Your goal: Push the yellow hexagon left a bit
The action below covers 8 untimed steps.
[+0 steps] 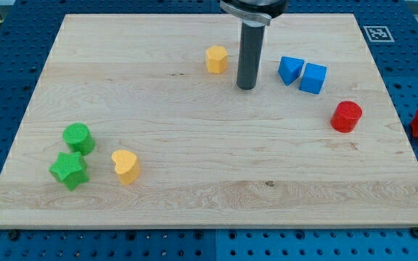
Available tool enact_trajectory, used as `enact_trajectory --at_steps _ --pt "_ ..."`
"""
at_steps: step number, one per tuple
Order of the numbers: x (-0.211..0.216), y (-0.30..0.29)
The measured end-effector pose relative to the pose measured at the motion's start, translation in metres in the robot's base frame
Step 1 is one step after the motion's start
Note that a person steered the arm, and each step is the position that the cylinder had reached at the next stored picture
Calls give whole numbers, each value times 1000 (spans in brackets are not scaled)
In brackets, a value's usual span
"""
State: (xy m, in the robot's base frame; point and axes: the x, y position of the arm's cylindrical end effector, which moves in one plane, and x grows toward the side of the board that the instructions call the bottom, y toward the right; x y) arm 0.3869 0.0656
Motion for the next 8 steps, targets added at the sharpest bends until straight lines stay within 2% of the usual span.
enact_trajectory --at_steps 2,4,6,8 --pt "-31 8" --pt "-57 -17" --pt "-55 -64" --pt "-63 -52"
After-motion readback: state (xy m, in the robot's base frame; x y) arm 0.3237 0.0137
